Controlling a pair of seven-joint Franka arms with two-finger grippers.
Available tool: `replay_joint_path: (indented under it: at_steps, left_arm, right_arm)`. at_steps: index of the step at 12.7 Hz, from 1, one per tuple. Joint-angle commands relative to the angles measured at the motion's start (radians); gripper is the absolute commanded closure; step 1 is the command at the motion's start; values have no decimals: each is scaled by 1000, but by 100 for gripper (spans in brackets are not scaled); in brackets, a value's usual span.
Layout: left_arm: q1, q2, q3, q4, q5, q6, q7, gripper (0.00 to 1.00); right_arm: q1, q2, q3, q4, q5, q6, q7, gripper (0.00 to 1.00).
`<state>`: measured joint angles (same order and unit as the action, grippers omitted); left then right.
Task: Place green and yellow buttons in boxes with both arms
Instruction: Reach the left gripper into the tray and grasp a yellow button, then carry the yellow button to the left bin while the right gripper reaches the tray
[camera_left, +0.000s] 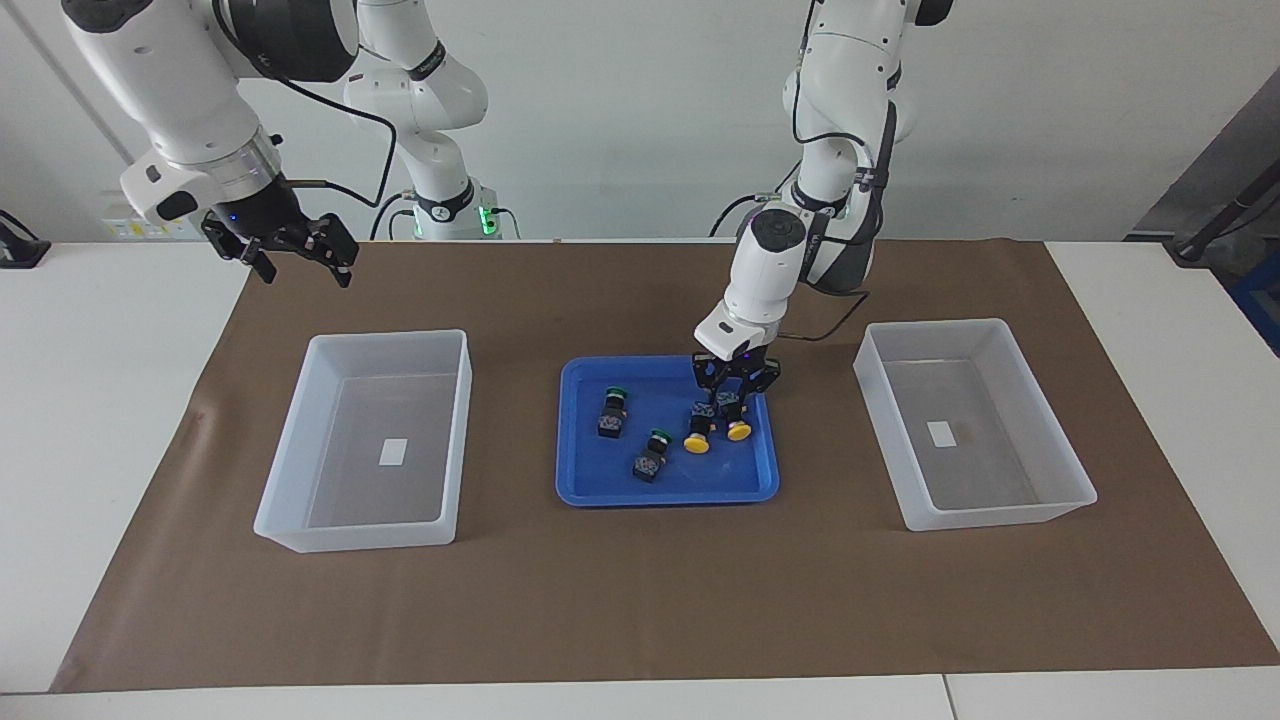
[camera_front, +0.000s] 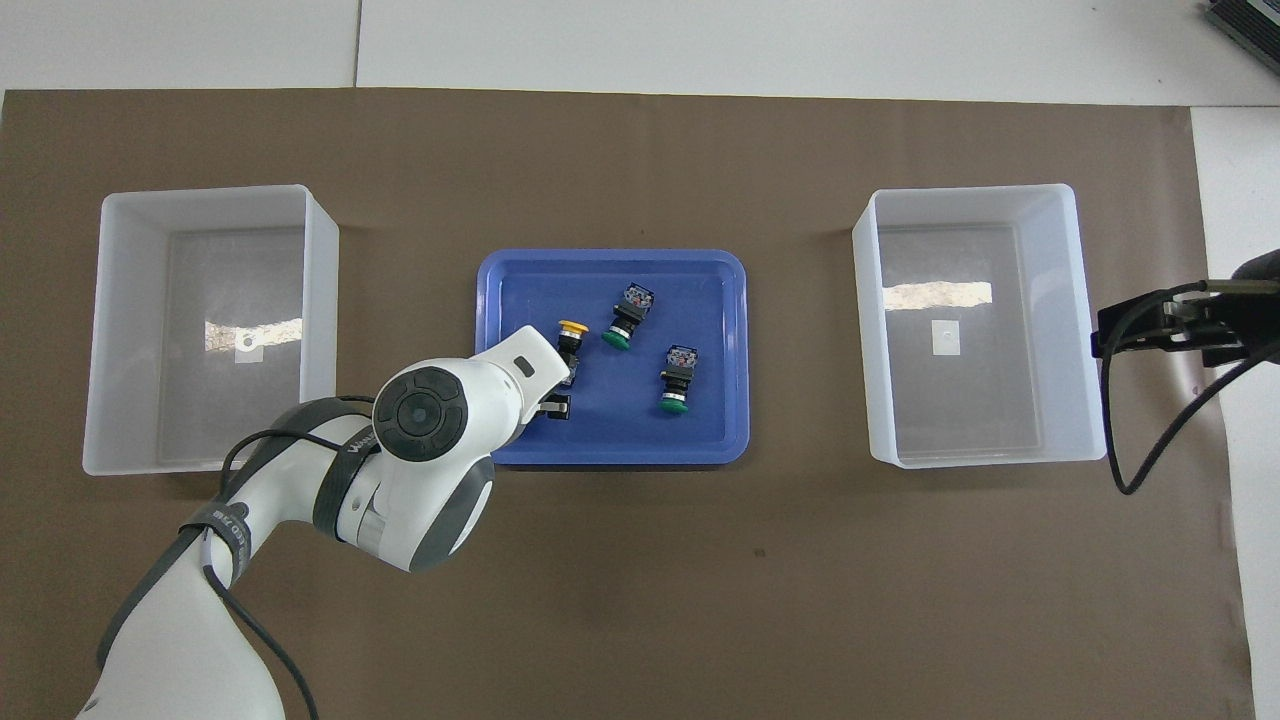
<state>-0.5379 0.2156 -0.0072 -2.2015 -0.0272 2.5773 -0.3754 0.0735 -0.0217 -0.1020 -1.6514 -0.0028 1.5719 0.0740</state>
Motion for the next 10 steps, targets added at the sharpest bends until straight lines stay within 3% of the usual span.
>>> replay_joint_path:
  at_steps: [1,4,6,10]
  left_arm:
    - [-1,-68,16,-6,17,-66,-22,100]
    - [50,-146,23,37,17,-166,-13,100]
    - [94,-165,23,81,17,-218,-8,100]
    - [241,-197,23,183,18,-304,119,100]
  right_arm:
    - [0,-32,1,-39,3,22,-17,0]
    - [2,-32,1,-39,4,29,-10,0]
    - [54,-47,4,-91,29,133,19,0]
    - [199,-18,7,-142,33,255,267,0]
